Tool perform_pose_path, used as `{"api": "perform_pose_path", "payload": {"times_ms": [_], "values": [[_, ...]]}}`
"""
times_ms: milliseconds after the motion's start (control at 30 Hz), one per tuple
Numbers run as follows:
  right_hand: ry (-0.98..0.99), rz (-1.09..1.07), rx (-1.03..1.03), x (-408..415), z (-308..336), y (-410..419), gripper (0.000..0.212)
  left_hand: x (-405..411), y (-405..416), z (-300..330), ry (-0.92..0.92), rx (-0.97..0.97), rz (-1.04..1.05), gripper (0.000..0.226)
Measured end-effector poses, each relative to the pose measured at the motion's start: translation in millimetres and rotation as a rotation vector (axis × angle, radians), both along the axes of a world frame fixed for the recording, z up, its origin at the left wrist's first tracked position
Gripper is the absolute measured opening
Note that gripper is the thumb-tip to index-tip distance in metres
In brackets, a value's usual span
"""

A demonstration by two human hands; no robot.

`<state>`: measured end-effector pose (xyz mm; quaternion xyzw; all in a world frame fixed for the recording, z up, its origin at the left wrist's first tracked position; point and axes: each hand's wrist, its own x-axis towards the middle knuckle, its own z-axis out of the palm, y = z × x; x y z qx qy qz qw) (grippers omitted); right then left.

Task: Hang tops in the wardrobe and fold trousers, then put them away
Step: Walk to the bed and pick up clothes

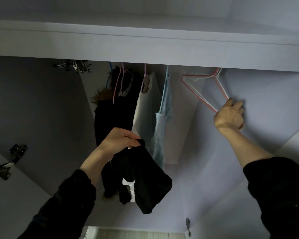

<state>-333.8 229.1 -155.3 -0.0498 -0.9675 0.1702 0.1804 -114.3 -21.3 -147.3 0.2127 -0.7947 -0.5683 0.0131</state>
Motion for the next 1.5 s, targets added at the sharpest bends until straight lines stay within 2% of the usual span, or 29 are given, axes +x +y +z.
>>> {"api": "perform_pose_path", "payload": {"times_ms": [167,300,400,567,733,967,1033,1133,1200,1267,1333,1433,1500], "values": [[0.098,0.014,0.15,-16,5,17,0.029,2,0,0,-0.005,-0.003,0.005,0.017],[0.151,0.048,0.141,-21,7,16,0.025,1,1,1,-0.006,-0.022,0.0,0.017],[0.159,0.047,0.048,-20,11,10,0.026,0,1,1,-0.011,-0.027,0.004,0.015],[0.031,0.101,-0.207,-16,23,2,0.026,-1,6,-1,-0.009,-0.002,-0.01,0.013],[0.065,0.179,-0.434,-10,27,-10,0.026,0,7,0,-0.007,-0.016,-0.008,0.013],[0.001,0.309,-0.594,26,-23,-15,0.018,5,7,-9,0.038,-0.075,0.107,0.014],[-0.028,0.315,-0.77,43,-44,-12,0.014,6,5,-11,0.04,-0.071,0.122,0.019],[-0.053,0.315,-1.051,71,-75,-5,0.026,7,6,-13,0.028,-0.063,0.112,0.023],[-0.185,0.353,-1.233,77,-81,-3,0.02,7,8,-15,0.019,-0.052,0.091,0.023],[-0.385,0.341,-1.352,70,-79,-3,0.025,7,10,-18,0.005,-0.058,0.079,0.02],[-0.507,0.252,-1.346,63,-80,-1,0.034,8,11,-21,0.0,-0.058,0.082,0.018],[-0.518,0.118,-1.258,65,-94,4,0.037,11,8,-29,-0.014,-0.043,0.094,0.013],[-0.545,0.103,-1.221,72,-103,8,0.039,12,4,-36,-0.029,-0.036,0.139,0.011]]}}
